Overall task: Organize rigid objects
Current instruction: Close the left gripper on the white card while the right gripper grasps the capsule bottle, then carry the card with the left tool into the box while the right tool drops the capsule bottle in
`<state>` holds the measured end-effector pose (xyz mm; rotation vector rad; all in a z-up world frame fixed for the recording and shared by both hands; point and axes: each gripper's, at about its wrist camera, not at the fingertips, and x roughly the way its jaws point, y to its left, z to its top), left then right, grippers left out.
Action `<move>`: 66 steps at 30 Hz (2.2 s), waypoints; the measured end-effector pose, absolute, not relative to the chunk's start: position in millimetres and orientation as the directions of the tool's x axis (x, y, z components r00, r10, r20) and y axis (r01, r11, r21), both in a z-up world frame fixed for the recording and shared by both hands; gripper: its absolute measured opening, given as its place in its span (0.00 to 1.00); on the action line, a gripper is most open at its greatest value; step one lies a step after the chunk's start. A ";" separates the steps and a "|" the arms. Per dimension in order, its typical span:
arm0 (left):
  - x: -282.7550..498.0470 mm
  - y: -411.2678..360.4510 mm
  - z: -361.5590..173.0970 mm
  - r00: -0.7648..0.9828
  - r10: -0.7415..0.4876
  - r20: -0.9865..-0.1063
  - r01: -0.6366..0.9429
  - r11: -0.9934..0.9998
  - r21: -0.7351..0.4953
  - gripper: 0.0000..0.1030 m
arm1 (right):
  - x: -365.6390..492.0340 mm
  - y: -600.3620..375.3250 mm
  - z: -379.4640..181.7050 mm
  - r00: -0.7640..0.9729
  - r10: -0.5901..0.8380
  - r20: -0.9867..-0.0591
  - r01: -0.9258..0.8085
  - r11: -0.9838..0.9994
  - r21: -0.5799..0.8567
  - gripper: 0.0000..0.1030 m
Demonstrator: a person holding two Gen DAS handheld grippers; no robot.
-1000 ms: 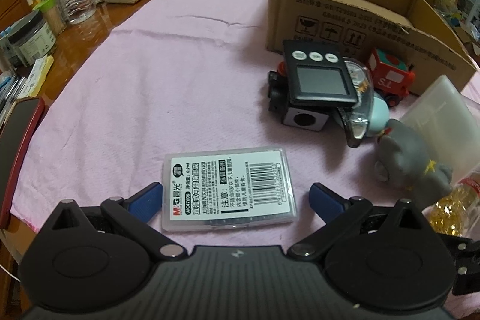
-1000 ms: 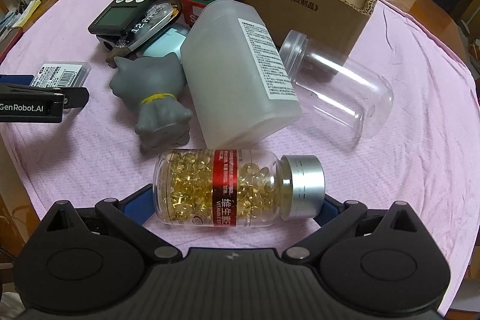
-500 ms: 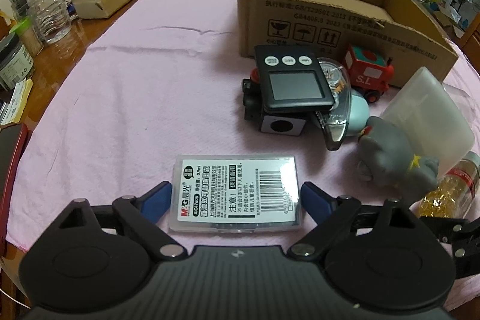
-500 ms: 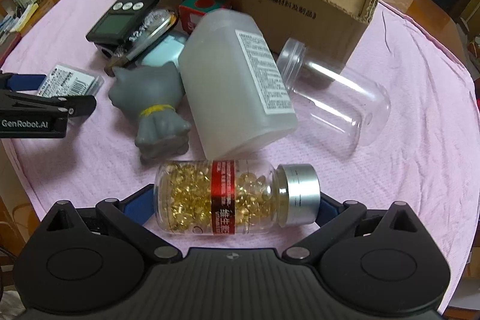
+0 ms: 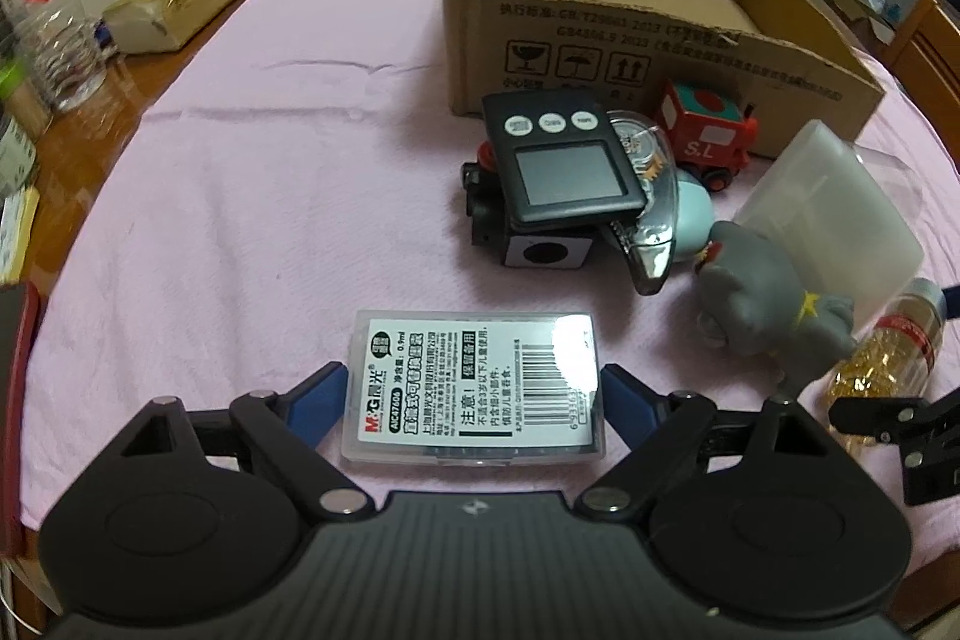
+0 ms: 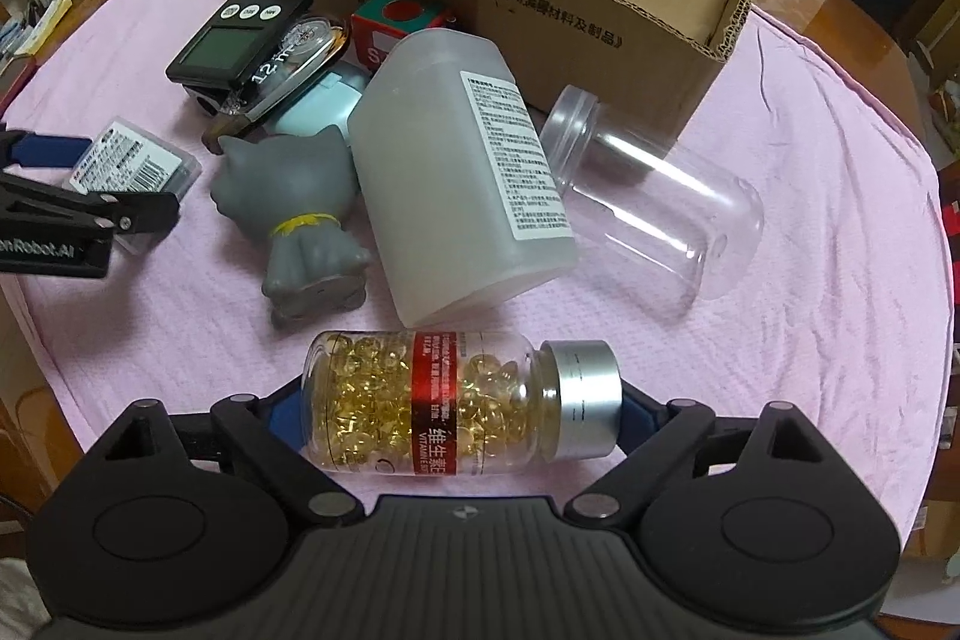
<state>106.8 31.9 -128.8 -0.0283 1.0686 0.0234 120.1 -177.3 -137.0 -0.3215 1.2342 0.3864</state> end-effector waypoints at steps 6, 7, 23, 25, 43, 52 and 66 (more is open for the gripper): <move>108.7 33.8 -106.6 0.469 -0.032 -0.883 0.069 0.998 0.000 0.86 | 124.2 -178.2 -123.6 0.271 0.126 -0.954 -0.474 0.880 -0.018 0.93; 109.1 34.0 -100.6 0.465 -0.047 -0.884 0.091 0.996 -0.005 0.86 | 124.7 -178.9 -119.6 0.270 0.129 -0.954 -0.477 0.879 -0.016 0.93; 177.1 18.8 -7.4 0.601 -0.180 -0.778 0.330 0.943 0.037 0.86 | 148.7 -182.8 -29.0 0.391 0.209 -0.896 -0.468 0.884 0.002 0.93; 197.1 15.6 -4.0 0.616 -0.191 -0.764 0.340 0.940 0.039 0.86 | 157.7 -181.9 -21.9 0.411 0.212 -0.887 -0.455 0.890 0.003 0.93; 347.3 -6.3 -40.3 0.675 -0.168 -0.718 0.328 0.941 0.089 0.88 | 230.8 -175.2 -0.4 0.534 0.161 -0.830 -0.340 0.940 -0.037 0.93; 331.9 19.7 -39.4 0.658 -0.149 -0.738 0.295 0.953 0.071 0.92 | 256.8 -177.2 -12.5 0.529 0.123 -0.839 -0.287 0.957 -0.041 0.93; 248.3 97.2 -22.4 0.694 -0.032 -0.720 0.084 0.996 0.036 0.96 | 320.2 -161.4 -24.8 0.531 0.122 -0.839 -0.264 0.964 -0.028 0.93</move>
